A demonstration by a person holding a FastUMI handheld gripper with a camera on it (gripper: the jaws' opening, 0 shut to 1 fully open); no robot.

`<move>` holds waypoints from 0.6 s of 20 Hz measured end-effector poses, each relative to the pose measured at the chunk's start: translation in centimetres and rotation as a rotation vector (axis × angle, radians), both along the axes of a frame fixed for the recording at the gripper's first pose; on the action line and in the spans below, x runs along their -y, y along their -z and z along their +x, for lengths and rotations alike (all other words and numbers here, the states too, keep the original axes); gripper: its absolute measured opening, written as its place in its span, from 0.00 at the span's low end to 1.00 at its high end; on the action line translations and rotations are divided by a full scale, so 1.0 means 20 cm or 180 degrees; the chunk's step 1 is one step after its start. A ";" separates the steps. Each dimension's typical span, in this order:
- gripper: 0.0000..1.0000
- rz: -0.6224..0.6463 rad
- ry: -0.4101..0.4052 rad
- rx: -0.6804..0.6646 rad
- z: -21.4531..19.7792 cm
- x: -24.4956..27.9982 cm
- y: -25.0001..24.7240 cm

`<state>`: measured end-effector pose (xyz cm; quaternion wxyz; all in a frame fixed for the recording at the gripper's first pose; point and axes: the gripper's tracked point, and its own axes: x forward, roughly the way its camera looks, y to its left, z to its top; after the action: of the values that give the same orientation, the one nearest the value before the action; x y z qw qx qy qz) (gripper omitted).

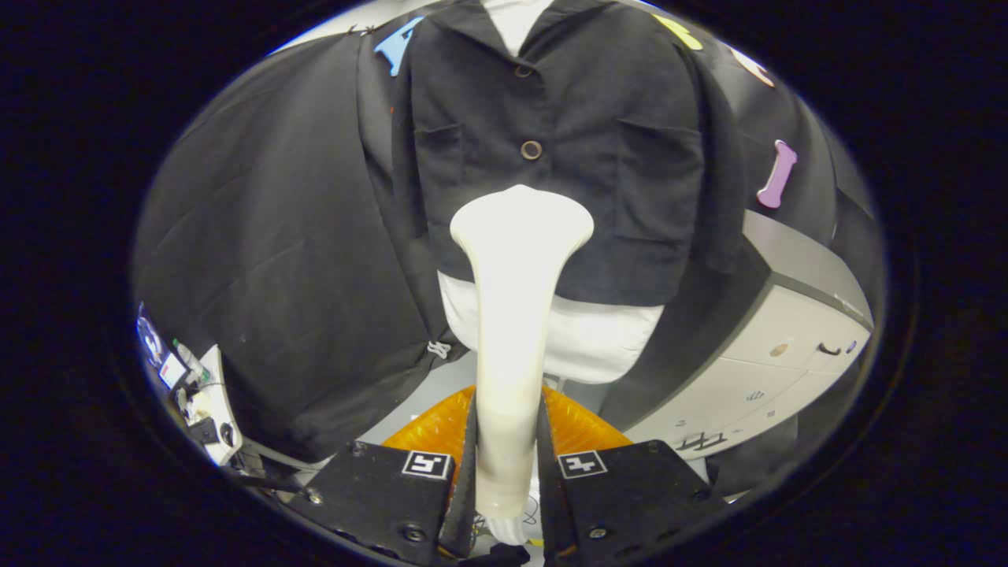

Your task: Iron the clothes twice with a garment steamer, once on the left side and once on the right side.

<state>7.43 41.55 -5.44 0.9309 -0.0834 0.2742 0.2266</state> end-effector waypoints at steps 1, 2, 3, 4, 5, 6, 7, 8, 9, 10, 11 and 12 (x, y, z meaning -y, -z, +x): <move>0.36 0.0013 0.0037 0.0030 -0.01 0.07 -0.02; 0.36 0.0013 0.0080 0.0060 -0.04 0.16 -0.05; 0.36 0.0014 0.0120 0.0122 -0.04 0.24 -0.06; 0.36 -0.0003 0.0164 0.0198 -0.02 0.30 -0.07; 0.36 -0.0009 0.0219 0.0231 -0.02 0.38 -0.09; 0.36 0.0014 0.0291 0.0239 -0.03 0.46 -0.10; 0.36 0.0055 0.0371 0.0223 -0.04 0.54 -0.10; 0.36 0.0084 0.0448 0.0216 -0.05 0.63 -0.10; 0.36 0.0107 0.0525 0.0212 -0.05 0.72 -0.11; 0.36 0.0132 0.0595 0.0212 -0.08 0.82 -0.12; 0.36 0.0157 0.0660 0.0203 -0.10 0.91 -0.12; 0.36 0.0179 0.0723 0.0197 -0.13 1.00 -0.12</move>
<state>4.86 21.50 -3.05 0.9606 -0.0325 0.2465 0.1245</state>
